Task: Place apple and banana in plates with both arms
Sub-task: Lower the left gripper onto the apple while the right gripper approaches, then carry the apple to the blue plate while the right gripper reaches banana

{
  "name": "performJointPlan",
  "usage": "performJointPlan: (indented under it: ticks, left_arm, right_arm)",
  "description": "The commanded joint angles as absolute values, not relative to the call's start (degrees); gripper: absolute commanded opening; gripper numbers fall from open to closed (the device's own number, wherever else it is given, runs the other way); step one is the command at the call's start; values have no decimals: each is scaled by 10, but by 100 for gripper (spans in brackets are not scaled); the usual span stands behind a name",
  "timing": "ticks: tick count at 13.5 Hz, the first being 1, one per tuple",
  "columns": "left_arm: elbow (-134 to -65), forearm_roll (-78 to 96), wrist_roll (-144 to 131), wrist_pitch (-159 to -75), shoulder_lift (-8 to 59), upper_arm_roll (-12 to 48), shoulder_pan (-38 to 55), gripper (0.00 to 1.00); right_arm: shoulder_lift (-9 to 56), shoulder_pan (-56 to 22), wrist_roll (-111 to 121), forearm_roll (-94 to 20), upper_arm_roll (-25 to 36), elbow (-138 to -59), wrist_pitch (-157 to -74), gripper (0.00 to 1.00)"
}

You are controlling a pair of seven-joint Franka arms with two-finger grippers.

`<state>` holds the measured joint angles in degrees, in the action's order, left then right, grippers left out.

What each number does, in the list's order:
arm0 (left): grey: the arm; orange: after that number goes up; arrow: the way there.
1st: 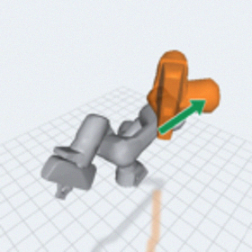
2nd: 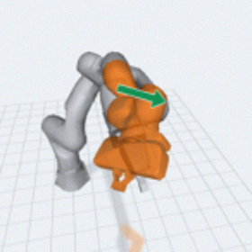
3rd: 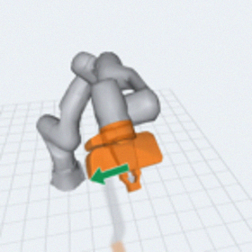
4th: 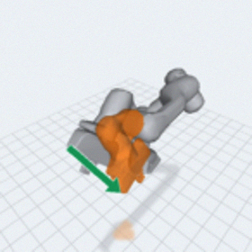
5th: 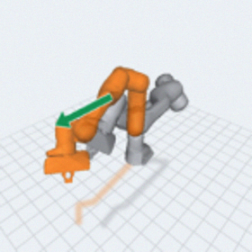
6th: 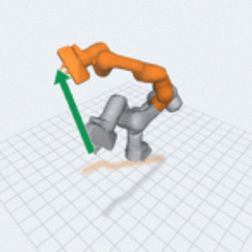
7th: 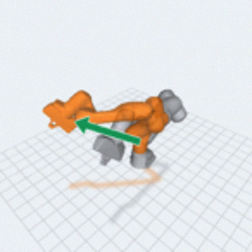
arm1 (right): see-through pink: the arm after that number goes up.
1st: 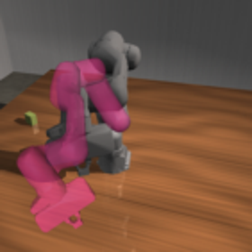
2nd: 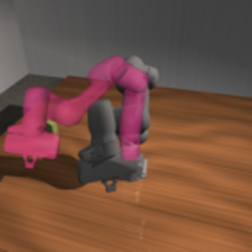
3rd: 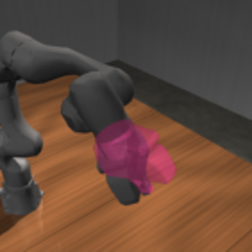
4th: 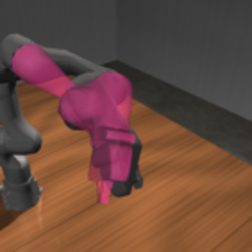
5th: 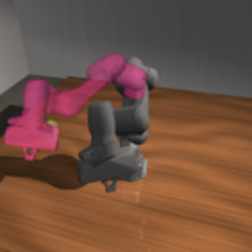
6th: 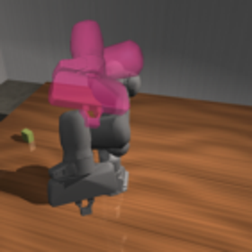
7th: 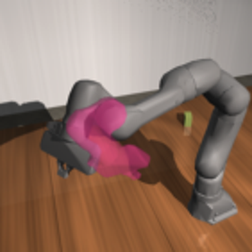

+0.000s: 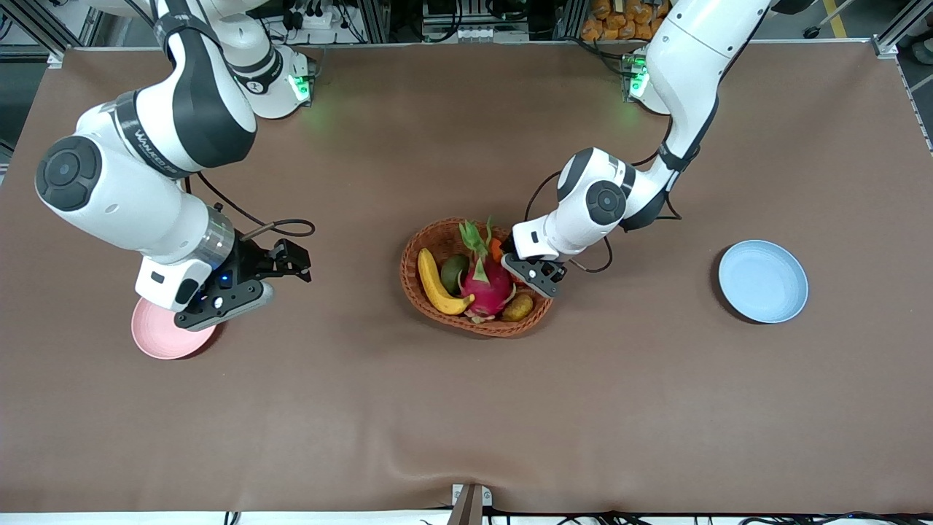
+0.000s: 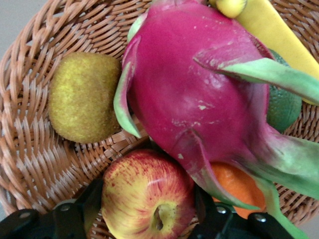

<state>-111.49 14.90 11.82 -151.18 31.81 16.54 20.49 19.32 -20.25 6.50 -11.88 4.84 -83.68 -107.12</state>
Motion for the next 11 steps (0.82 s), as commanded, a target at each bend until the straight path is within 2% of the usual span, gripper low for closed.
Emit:
performJointPlan:
  ticks: [1, 4, 7, 11]
  left_arm:
    - [-1120, 154, 112, -1482, 280, 160, 197, 0]
    - [-1116, 154, 111, -1383, 216, 161, 174, 0]
    - [-1115, 155, 111, -1319, 165, 162, 148, 0]
    - [-1114, 155, 123, -1230, 123, 163, 27, 0]
  right_arm:
    - [195, -206, 69, -125, 53, -831, -1070, 100]
    - [195, -206, 69, -125, 53, -831, -1070, 100]
    - [203, -226, 63, -124, 53, -831, -1078, 100]
    - [253, -270, 62, -118, 54, -831, -1172, 100]
